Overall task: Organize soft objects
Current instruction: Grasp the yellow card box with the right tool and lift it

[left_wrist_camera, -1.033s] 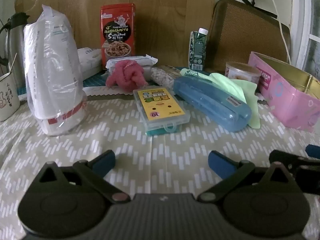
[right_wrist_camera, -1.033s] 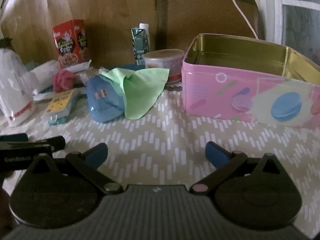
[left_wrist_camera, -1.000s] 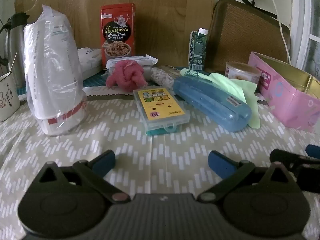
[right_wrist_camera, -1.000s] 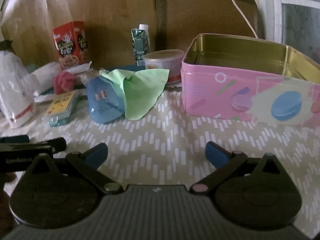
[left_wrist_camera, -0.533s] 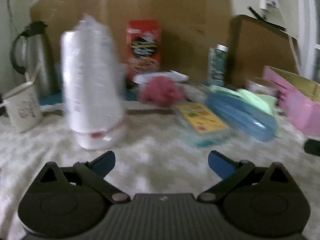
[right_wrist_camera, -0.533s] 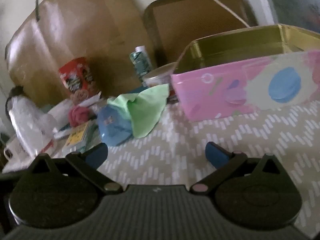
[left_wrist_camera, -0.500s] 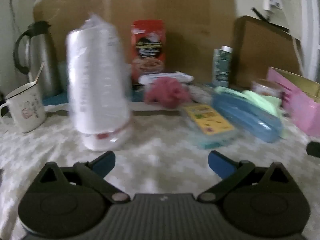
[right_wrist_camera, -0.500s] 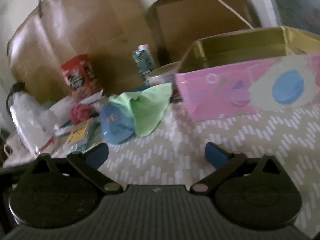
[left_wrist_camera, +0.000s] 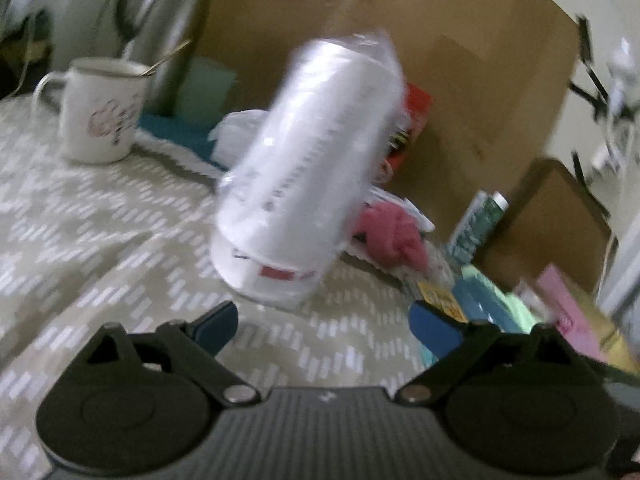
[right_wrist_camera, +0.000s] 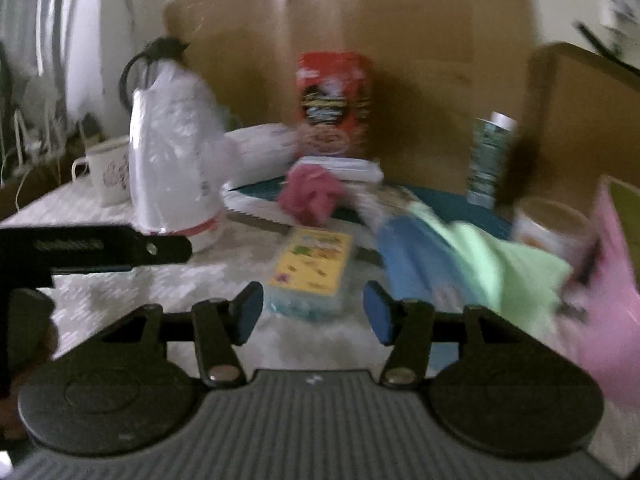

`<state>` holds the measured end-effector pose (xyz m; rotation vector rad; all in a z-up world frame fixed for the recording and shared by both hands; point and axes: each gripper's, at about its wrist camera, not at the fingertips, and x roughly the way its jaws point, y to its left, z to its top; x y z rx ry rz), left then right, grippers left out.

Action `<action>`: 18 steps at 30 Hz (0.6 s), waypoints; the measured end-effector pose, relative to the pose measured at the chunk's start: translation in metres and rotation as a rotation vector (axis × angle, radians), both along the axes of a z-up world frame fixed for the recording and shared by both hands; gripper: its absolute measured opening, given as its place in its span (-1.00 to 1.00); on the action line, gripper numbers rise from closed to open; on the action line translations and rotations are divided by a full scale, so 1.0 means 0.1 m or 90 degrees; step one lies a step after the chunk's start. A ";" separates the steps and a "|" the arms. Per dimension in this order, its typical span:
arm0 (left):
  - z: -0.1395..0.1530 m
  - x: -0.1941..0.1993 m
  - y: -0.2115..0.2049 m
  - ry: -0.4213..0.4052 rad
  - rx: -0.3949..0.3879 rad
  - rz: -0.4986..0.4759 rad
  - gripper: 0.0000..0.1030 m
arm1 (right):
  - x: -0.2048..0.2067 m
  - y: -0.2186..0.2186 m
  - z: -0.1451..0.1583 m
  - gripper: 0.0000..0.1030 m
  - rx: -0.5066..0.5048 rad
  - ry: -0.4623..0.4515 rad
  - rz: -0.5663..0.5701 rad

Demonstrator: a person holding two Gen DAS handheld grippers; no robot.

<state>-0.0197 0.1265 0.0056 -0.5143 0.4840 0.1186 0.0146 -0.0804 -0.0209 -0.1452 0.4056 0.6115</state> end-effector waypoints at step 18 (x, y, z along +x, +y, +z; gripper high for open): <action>0.08 0.05 -0.51 0.001 0.154 -0.152 0.86 | -0.65 -0.75 -0.31 0.18 -0.023 0.027 -0.001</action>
